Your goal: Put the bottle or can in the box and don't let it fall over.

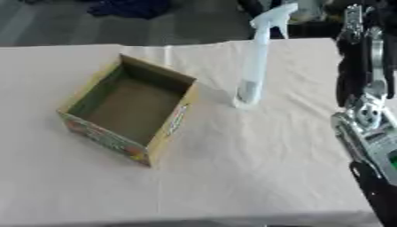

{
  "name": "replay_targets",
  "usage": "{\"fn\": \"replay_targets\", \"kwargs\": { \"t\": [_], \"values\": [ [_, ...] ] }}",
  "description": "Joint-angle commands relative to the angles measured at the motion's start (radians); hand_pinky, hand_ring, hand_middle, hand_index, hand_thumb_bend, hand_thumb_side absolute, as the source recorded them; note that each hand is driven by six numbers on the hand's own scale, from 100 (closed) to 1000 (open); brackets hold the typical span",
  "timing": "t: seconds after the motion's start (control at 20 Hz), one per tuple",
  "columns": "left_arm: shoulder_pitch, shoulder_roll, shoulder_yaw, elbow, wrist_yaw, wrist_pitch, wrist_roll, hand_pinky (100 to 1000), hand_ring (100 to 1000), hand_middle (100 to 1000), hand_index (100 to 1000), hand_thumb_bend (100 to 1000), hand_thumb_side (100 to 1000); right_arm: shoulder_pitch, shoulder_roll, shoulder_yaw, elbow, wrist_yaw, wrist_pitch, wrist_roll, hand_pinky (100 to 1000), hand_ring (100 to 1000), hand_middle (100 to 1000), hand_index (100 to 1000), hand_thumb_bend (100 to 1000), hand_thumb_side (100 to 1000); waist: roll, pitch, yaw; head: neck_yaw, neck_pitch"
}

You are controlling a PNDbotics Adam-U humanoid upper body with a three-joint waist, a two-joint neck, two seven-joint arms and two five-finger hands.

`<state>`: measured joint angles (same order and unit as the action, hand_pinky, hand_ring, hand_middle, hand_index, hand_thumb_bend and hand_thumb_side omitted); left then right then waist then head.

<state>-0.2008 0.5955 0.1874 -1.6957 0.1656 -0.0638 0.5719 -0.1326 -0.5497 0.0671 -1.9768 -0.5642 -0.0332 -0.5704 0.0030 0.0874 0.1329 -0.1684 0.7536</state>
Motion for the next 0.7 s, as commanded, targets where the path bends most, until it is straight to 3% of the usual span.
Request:
{"fn": "replay_targets", "kwargs": {
  "t": [0.05, 0.2, 0.3, 0.4, 0.6, 0.7],
  "values": [
    [-0.005, 0.023, 0.004, -0.019, -0.007, 0.0, 0.002, 785, 848, 855, 898, 804, 704, 0.01, 0.012, 0.03, -0.023, -0.304, -0.04, -0.014, 719, 465, 477, 1000, 336, 906, 0.001, -0.007, -0.002, -0.004, -0.004],
    [-0.003, 0.023, 0.005, -0.018, -0.007, 0.001, 0.003, 784, 848, 855, 897, 802, 703, 0.023, 0.037, 0.038, -0.023, -0.488, -0.082, -0.039, 672, 361, 361, 1000, 414, 930, 0.001, -0.007, -0.005, -0.005, -0.005],
    [-0.003, 0.024, 0.006, -0.019, -0.007, 0.0, 0.005, 784, 848, 855, 897, 801, 703, 0.03, 0.045, 0.044, -0.023, -0.565, -0.093, -0.06, 643, 345, 347, 1000, 416, 934, 0.001, -0.006, -0.005, -0.006, -0.004],
    [-0.003, 0.024, 0.006, -0.019, -0.007, 0.0, 0.006, 783, 851, 855, 896, 800, 702, 0.037, 0.05, 0.049, -0.023, -0.603, -0.09, -0.079, 569, 344, 349, 1000, 396, 953, 0.002, -0.005, -0.005, -0.006, -0.003],
    [-0.003, 0.023, 0.005, -0.02, -0.006, 0.001, 0.006, 782, 853, 855, 893, 800, 700, 0.047, 0.056, 0.05, -0.023, -0.624, -0.078, -0.102, 472, 306, 339, 1000, 449, 971, 0.002, -0.003, -0.005, -0.005, 0.002],
    [-0.004, 0.022, 0.004, -0.019, -0.005, 0.001, 0.007, 781, 853, 854, 893, 799, 699, 0.051, 0.061, 0.051, -0.023, -0.628, -0.074, -0.113, 284, 220, 289, 1000, 458, 993, 0.002, -0.002, -0.004, -0.004, 0.004]
  ]
}}
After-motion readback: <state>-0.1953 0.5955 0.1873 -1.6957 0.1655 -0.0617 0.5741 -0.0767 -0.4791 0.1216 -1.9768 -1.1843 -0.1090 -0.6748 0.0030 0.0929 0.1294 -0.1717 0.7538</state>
